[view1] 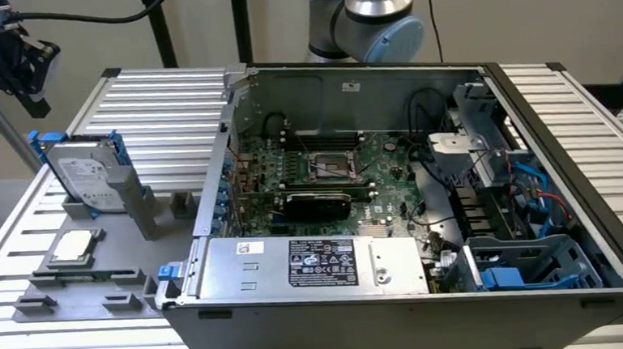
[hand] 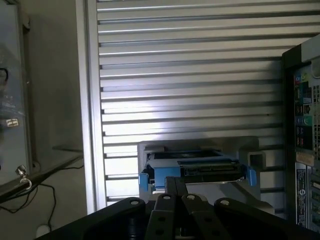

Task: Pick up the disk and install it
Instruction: 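Reach for the disk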

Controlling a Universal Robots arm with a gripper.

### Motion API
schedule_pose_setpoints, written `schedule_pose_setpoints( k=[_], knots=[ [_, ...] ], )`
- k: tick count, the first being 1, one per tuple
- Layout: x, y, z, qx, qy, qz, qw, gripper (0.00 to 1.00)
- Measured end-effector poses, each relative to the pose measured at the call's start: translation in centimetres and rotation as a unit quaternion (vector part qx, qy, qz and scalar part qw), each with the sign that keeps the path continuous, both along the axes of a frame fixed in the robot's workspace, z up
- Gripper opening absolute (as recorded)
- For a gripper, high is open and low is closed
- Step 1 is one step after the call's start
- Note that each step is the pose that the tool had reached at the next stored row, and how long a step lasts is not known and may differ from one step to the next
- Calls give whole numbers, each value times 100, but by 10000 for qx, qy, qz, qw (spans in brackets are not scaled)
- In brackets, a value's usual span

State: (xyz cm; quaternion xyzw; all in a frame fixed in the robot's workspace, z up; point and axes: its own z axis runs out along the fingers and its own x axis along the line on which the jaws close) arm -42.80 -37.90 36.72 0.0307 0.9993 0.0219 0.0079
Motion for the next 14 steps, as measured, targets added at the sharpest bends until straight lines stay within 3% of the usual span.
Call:
schedule_pose_setpoints(
  k=[5,8,14],
  knots=[
    [22,0,-3,0,0,39,10000,0],
    [24,0,-9,0,0,295,9996,0],
    [25,0,-25,0,0,839,9965,0]
  ],
)
